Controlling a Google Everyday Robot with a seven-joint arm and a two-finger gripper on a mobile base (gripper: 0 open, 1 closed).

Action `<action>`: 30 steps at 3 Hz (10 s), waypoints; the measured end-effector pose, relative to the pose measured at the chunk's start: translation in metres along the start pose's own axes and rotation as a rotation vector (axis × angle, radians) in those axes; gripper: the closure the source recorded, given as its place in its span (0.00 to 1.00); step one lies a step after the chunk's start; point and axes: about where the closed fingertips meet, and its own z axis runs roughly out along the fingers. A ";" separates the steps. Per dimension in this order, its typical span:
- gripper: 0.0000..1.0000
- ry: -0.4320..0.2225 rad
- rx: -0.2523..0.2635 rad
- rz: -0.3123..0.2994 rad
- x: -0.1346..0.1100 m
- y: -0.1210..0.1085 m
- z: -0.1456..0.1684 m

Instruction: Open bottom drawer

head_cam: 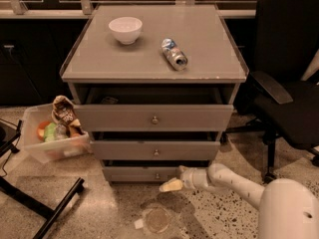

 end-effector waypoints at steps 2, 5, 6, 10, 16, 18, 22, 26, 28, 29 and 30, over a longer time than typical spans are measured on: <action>0.00 -0.102 0.009 -0.034 -0.016 -0.036 0.046; 0.00 -0.138 0.080 0.066 -0.004 -0.082 0.069; 0.00 -0.106 0.095 0.095 0.004 -0.083 0.062; 0.00 0.026 0.107 0.163 0.019 -0.072 0.040; 0.00 0.152 0.078 0.198 0.042 -0.053 0.029; 0.00 0.348 -0.020 0.144 0.063 -0.010 0.028; 0.00 0.539 -0.078 0.088 0.080 -0.011 0.033; 0.89 0.574 -0.130 0.086 0.108 0.020 -0.004; 1.00 0.595 -0.142 0.138 0.142 0.048 -0.016; 1.00 0.595 -0.142 0.138 0.140 0.049 -0.017; 1.00 0.603 -0.142 0.159 0.152 0.056 -0.021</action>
Offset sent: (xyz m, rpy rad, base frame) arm 0.0814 0.0154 -0.0320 0.0880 -0.1604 -0.0652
